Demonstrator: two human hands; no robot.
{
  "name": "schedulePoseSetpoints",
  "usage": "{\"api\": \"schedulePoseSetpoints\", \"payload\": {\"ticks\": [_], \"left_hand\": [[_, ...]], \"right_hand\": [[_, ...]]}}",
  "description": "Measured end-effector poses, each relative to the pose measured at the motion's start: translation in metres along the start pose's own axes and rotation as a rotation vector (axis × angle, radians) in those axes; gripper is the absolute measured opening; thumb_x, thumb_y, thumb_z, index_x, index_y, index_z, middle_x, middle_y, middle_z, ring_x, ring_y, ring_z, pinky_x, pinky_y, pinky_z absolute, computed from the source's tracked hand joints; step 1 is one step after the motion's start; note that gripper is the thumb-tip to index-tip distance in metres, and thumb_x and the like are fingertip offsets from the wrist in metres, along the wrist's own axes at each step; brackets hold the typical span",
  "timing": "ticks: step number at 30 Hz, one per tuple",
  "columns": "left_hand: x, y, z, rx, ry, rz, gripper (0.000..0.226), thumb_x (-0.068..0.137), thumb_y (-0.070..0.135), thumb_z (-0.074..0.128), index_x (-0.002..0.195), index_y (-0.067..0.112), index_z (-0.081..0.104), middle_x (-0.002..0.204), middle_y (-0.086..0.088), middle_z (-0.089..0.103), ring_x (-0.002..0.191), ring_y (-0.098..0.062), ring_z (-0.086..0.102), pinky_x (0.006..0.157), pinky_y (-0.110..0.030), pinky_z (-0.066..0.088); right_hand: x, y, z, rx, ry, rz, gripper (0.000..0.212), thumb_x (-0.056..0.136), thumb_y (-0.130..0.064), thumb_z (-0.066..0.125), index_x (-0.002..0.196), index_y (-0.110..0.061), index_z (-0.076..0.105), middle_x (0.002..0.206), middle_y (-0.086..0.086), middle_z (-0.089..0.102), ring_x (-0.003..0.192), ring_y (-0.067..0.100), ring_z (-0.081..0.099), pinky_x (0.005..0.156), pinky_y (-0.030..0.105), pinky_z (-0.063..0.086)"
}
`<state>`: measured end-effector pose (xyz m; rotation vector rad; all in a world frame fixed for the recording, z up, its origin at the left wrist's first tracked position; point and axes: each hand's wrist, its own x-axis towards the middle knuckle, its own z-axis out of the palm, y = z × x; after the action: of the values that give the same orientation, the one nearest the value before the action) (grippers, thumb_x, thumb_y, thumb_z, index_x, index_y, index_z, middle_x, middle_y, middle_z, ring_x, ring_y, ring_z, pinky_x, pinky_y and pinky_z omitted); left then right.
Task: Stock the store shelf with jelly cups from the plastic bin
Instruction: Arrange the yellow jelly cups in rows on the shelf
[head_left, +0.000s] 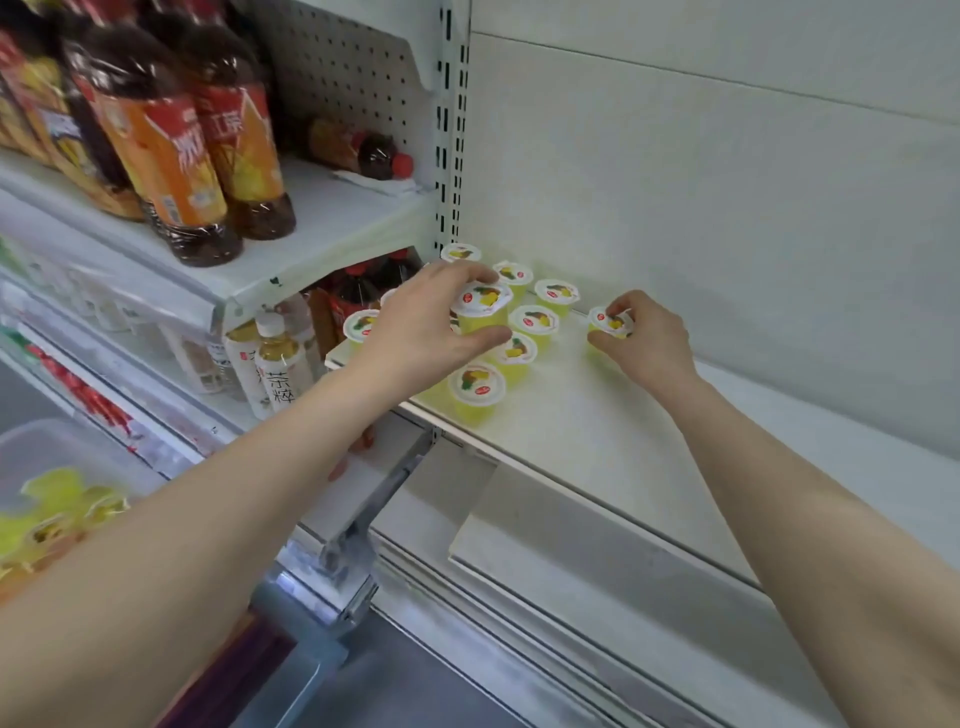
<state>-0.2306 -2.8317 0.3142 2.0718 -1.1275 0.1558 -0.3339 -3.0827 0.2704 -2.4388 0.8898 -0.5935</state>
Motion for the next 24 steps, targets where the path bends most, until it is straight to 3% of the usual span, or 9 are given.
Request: {"api": "schedulePoseSetpoints", "payload": {"ticks": [3, 13, 17, 21, 24], "left_hand": [[0.006, -0.001, 0.002, 0.035, 0.007, -0.005, 0.052, 0.079, 0.046, 0.073, 0.125, 0.03, 0.056, 0.121, 0.013, 0.057, 0.113, -0.006, 0.051, 0.093, -0.025, 0.04], [0.02, 0.01, 0.016, 0.045, -0.058, 0.02, 0.052, 0.08, 0.037, 0.072, 0.128, 0.028, 0.054, 0.127, 0.008, 0.057, 0.117, -0.011, 0.052, 0.097, -0.032, 0.042], [0.028, 0.016, 0.032, 0.079, -0.129, 0.067, 0.057, 0.079, 0.033, 0.072, 0.131, 0.027, 0.052, 0.13, 0.007, 0.055, 0.118, -0.01, 0.051, 0.093, -0.022, 0.037], [0.04, 0.026, 0.05, 0.152, -0.223, 0.146, 0.056, 0.078, 0.037, 0.07, 0.13, 0.029, 0.052, 0.125, 0.006, 0.055, 0.115, -0.014, 0.051, 0.092, -0.03, 0.041], [0.048, 0.034, 0.065, 0.206, -0.283, 0.196, 0.053, 0.08, 0.038, 0.068, 0.129, 0.029, 0.052, 0.124, 0.007, 0.055, 0.111, -0.013, 0.052, 0.081, -0.023, 0.035]], "right_hand": [[0.01, 0.002, 0.007, 0.028, -0.005, -0.033, 0.035, 0.078, -0.03, 0.076, 0.106, -0.017, 0.06, 0.103, 0.006, 0.065, 0.098, 0.027, 0.058, 0.086, 0.04, 0.046], [0.019, 0.012, 0.015, -0.016, 0.004, -0.128, 0.033, 0.081, -0.03, 0.074, 0.106, -0.017, 0.057, 0.1, 0.007, 0.063, 0.093, 0.027, 0.058, 0.074, 0.033, 0.039], [0.022, 0.015, 0.01, -0.06, -0.044, -0.143, 0.036, 0.079, -0.029, 0.076, 0.108, -0.017, 0.058, 0.099, 0.008, 0.059, 0.094, 0.029, 0.056, 0.072, 0.031, 0.035], [0.023, 0.02, 0.0, -0.131, -0.113, -0.213, 0.051, 0.075, -0.031, 0.077, 0.121, -0.022, 0.058, 0.119, 0.007, 0.057, 0.109, 0.03, 0.054, 0.086, 0.035, 0.044], [0.019, 0.026, -0.011, -0.138, -0.133, -0.265, 0.058, 0.08, -0.036, 0.073, 0.133, -0.024, 0.053, 0.135, 0.005, 0.051, 0.12, 0.03, 0.049, 0.1, 0.045, 0.042]]}}
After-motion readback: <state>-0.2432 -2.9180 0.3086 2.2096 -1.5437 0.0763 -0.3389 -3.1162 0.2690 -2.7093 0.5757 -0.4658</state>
